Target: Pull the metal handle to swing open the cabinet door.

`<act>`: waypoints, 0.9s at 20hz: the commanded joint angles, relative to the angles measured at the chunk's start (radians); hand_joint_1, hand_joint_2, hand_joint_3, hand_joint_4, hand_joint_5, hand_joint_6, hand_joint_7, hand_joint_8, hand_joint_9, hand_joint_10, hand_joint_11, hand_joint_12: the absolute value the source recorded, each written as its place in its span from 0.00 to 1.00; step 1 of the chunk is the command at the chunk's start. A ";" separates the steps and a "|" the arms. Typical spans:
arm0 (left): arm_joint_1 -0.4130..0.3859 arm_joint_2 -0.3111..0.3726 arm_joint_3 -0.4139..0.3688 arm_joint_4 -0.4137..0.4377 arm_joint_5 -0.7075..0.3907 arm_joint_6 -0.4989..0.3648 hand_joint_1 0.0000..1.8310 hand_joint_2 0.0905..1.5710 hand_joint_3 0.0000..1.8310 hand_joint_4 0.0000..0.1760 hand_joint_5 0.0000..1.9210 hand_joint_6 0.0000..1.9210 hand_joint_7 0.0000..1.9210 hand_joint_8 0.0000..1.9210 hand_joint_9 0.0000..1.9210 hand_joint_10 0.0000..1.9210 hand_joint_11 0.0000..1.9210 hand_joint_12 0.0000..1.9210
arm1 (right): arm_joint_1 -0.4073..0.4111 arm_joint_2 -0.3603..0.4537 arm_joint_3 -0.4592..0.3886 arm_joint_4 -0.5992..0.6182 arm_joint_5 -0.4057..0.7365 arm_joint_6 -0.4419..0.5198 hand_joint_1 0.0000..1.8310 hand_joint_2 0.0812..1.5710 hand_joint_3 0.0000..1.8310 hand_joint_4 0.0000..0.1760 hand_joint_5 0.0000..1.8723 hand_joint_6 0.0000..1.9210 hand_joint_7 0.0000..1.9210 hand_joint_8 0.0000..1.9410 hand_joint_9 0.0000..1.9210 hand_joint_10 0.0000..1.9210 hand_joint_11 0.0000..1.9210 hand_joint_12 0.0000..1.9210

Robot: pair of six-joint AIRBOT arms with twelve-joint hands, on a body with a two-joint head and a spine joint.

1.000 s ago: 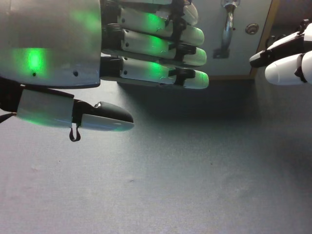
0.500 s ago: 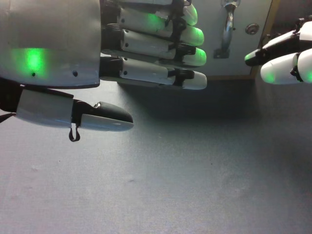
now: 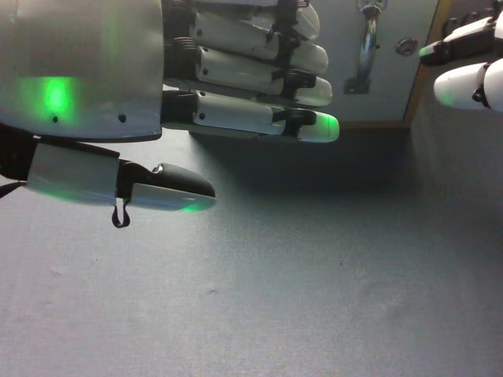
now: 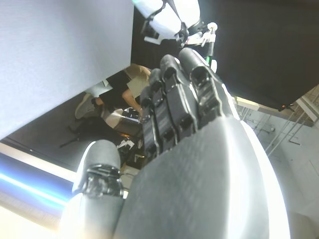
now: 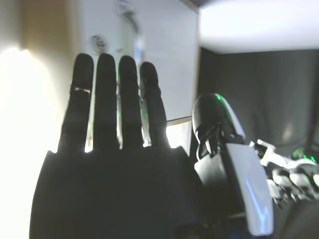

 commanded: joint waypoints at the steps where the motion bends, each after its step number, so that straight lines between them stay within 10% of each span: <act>1: -0.009 0.008 0.001 -0.099 -0.025 0.008 0.00 0.94 0.00 0.00 0.16 0.00 0.20 0.00 0.20 0.00 0.01 0.41 | 0.023 0.006 0.003 0.016 -0.037 -0.065 0.00 0.89 0.00 0.00 0.20 0.00 0.19 0.00 0.16 0.00 0.00 0.46; 9: -0.009 0.008 0.001 -0.099 -0.025 0.008 0.00 0.89 0.00 0.00 0.15 0.00 0.19 0.00 0.20 0.00 0.01 0.42 | 0.024 0.006 -0.015 0.304 -0.050 -0.399 0.00 0.85 0.00 0.00 0.20 0.00 0.18 0.00 0.15 0.00 0.00 0.46; 18: -0.009 0.008 0.001 -0.099 -0.025 0.008 0.00 0.85 0.00 0.03 0.17 0.00 0.20 0.00 0.18 0.00 0.00 0.47 | 0.091 0.003 -0.069 0.636 -0.362 -0.399 0.00 0.84 0.00 0.00 0.20 0.00 0.17 0.00 0.15 0.00 0.00 0.48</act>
